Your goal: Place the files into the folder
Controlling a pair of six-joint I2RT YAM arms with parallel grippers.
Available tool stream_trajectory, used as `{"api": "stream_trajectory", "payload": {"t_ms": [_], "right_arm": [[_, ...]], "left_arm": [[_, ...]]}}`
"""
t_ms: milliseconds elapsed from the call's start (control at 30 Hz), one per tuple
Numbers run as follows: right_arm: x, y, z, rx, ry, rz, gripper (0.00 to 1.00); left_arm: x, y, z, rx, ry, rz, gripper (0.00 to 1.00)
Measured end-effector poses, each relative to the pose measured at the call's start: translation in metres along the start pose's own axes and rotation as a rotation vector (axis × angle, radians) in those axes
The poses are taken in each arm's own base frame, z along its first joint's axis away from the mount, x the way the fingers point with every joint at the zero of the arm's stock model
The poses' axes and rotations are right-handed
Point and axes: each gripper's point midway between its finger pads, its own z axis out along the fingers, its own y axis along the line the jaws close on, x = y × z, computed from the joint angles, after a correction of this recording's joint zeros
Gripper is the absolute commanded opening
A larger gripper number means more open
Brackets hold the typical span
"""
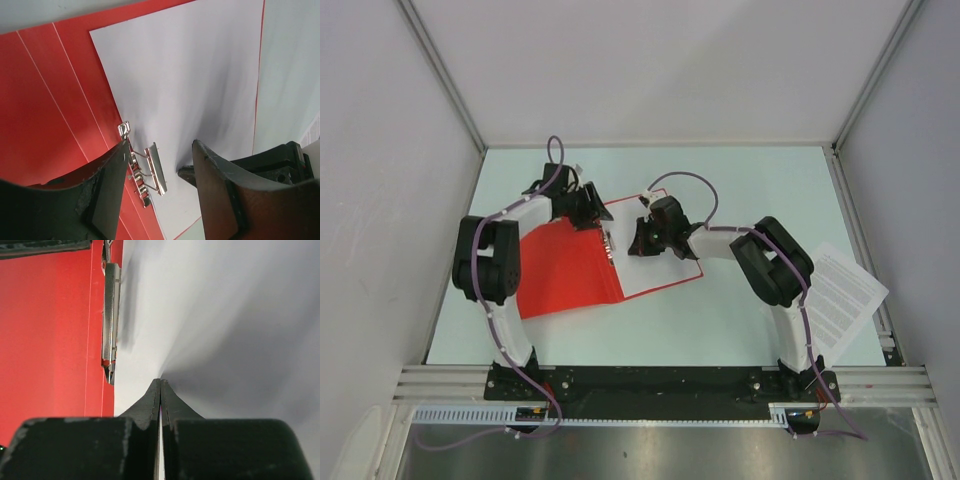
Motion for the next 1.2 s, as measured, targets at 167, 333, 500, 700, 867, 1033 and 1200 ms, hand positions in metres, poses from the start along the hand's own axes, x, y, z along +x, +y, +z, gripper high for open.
{"api": "stream_trajectory", "payload": {"t_ms": [167,333,500,700,867,1033,1200], "right_arm": [[-0.001,0.000,0.001,-0.027,-0.001,0.026,0.00],[-0.002,0.000,0.001,-0.045,-0.001,0.038,0.00],[-0.002,-0.001,0.001,-0.059,-0.001,0.049,0.00],[-0.002,0.000,0.002,-0.075,0.001,0.059,0.00],[-0.002,0.000,0.002,-0.080,0.000,0.062,0.00],[-0.002,0.000,0.002,-0.083,-0.001,0.061,0.00],[-0.002,0.001,0.002,-0.088,-0.003,0.062,0.00]], "left_arm": [[-0.006,0.009,0.009,-0.040,-0.010,-0.002,0.63],[-0.011,0.017,0.011,-0.093,-0.035,0.008,0.68],[-0.012,0.019,0.016,-0.091,-0.031,0.003,0.68],[-0.009,0.015,0.025,-0.049,-0.015,-0.021,0.65],[-0.012,0.008,0.026,-0.014,-0.025,-0.033,0.63],[-0.008,0.000,0.023,0.017,-0.032,-0.048,0.62],[-0.005,-0.013,0.018,0.044,-0.037,-0.042,0.62]]}}
